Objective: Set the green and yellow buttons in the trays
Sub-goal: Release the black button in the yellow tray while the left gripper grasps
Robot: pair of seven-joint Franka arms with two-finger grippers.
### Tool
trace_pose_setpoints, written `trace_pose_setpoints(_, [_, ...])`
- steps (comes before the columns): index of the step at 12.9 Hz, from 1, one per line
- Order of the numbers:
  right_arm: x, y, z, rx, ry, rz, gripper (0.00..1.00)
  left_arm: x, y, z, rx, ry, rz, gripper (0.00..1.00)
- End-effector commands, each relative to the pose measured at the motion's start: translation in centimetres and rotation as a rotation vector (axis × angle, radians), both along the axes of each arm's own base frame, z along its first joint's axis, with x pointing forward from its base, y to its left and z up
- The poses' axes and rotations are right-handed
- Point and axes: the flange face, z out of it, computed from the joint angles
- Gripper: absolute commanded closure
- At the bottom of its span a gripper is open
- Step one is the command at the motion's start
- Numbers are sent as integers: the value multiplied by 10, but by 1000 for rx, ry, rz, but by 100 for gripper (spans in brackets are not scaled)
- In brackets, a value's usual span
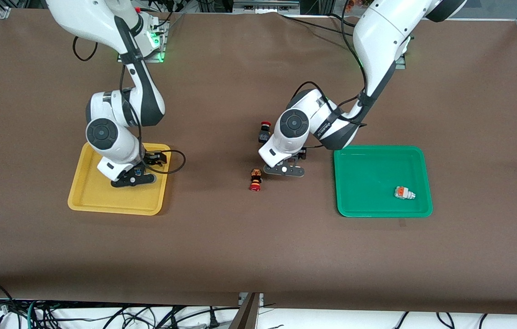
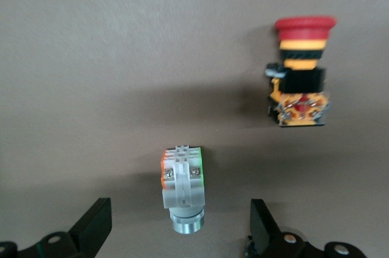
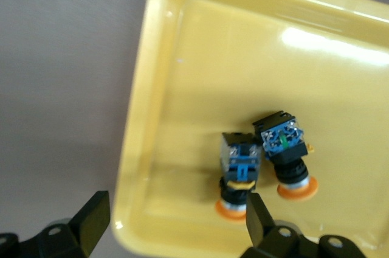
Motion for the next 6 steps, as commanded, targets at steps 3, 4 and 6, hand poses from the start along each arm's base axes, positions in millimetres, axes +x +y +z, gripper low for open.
trace_pose_setpoints(3, [-20, 27, 131, 97, -25, -71, 1, 5, 4, -23, 49, -73, -47, 59])
trace_pose_setpoints(4, [-28, 24, 153, 111, -27, -67, 1, 5, 4, -22, 48, -75, -44, 62])
trace_pose_setpoints(6, [-47, 11, 203, 119, -31, -48, 1, 8, 6, -13, 50, -80, -42, 74])
